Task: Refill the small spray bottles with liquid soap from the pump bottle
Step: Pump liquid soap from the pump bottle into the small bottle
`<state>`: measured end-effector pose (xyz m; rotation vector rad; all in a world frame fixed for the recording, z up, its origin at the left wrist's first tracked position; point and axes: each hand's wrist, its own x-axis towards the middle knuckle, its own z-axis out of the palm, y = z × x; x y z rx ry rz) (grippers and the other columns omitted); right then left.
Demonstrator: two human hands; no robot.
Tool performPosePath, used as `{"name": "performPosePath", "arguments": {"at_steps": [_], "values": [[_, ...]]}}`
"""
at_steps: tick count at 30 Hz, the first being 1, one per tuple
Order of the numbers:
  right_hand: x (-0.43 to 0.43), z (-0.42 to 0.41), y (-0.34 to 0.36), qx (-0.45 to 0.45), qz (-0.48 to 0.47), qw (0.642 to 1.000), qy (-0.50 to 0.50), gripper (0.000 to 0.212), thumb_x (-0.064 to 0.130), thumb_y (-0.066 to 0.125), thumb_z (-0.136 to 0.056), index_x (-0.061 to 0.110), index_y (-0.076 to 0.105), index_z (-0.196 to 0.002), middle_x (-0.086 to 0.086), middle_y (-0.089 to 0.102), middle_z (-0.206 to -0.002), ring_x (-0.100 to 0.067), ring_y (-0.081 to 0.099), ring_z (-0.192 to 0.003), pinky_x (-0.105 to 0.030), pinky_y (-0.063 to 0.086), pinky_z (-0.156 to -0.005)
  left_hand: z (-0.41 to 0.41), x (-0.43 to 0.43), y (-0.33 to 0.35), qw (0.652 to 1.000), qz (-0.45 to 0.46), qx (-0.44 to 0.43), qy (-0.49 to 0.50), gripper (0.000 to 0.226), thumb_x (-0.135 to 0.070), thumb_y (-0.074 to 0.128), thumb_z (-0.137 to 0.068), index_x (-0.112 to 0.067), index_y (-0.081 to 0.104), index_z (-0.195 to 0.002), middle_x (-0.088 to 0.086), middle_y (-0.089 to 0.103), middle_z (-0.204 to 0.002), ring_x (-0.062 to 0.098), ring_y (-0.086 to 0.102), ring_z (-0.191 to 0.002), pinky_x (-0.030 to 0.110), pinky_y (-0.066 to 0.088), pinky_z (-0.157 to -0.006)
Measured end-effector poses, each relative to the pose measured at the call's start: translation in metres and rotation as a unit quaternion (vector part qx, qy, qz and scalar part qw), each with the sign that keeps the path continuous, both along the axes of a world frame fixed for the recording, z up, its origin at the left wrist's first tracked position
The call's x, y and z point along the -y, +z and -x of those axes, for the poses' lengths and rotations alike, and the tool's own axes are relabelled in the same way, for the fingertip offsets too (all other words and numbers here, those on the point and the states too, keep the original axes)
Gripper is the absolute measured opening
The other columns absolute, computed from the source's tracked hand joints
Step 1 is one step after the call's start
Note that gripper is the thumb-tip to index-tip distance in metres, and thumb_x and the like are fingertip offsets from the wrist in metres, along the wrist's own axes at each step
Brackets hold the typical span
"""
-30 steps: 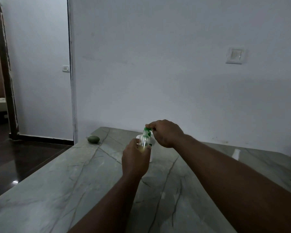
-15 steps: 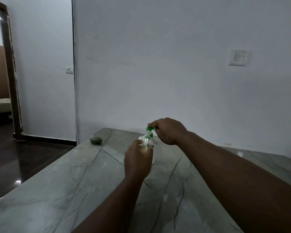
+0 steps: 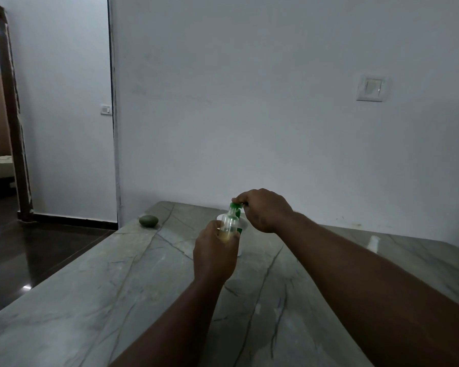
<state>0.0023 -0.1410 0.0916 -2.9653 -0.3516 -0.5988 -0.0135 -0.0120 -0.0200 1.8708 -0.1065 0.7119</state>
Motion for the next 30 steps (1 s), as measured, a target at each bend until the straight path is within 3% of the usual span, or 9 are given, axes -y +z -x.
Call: {"name": "performPosePath", "arguments": {"at_steps": [6, 11, 19, 24, 30], "values": [[0.003, -0.002, 0.005, 0.007, 0.013, 1.000, -0.001, 0.043, 0.022, 0.041, -0.105, 0.040, 0.058, -0.141, 0.005, 0.061, -0.144, -0.024, 0.058, -0.127, -0.040, 0.051, -0.099, -0.001, -0.001, 0.000, 1.000, 0.013, 0.011, 0.001, 0.020, -0.036, 0.074, -0.091, -0.034, 0.058, -0.103, -0.015, 0.063, -0.086, 0.004, 0.061, -0.078, 0.023, 0.045, -0.060], [0.002, -0.003, 0.011, 0.002, 0.023, 1.000, -0.002, 0.041, 0.024, 0.042, -0.105, 0.039, 0.059, -0.140, 0.006, 0.061, -0.144, -0.024, 0.058, -0.127, -0.041, 0.050, -0.100, -0.003, 0.000, -0.001, 1.000, 0.015, 0.016, -0.002, 0.024, -0.035, 0.075, -0.091, -0.037, 0.055, -0.104, -0.018, 0.059, -0.086, 0.004, 0.063, -0.082, 0.032, 0.058, -0.069], [-0.004, -0.001, 0.002, 0.012, 0.022, 1.000, -0.006, 0.040, 0.022, 0.048, -0.102, 0.035, 0.061, -0.138, 0.004, 0.064, -0.139, -0.024, 0.060, -0.122, -0.041, 0.051, -0.098, -0.002, 0.000, -0.001, 1.000, 0.007, 0.008, 0.006, 0.020, -0.035, 0.074, -0.091, -0.036, 0.056, -0.100, -0.014, 0.064, -0.087, 0.006, 0.063, -0.081, 0.031, 0.055, -0.067], [-0.007, -0.001, -0.005, 0.018, 0.012, 1.000, -0.003, 0.041, 0.021, 0.048, -0.101, 0.036, 0.062, -0.137, 0.004, 0.065, -0.137, -0.024, 0.061, -0.121, -0.039, 0.051, -0.096, -0.001, -0.001, -0.003, 1.000, 0.003, -0.002, 0.008, 0.018, -0.036, 0.073, -0.091, -0.030, 0.062, -0.104, -0.011, 0.066, -0.089, 0.005, 0.062, -0.079, 0.024, 0.044, -0.059], [0.000, -0.003, -0.002, 0.017, 0.012, 1.000, -0.006, 0.044, 0.022, 0.044, -0.102, 0.039, 0.059, -0.139, 0.006, 0.062, -0.142, -0.024, 0.059, -0.126, -0.039, 0.049, -0.097, 0.000, -0.001, -0.002, 1.000, 0.005, -0.001, 0.004, 0.019, -0.037, 0.073, -0.091, -0.031, 0.061, -0.104, -0.012, 0.067, -0.089, 0.007, 0.063, -0.080, 0.030, 0.053, -0.066]]}}
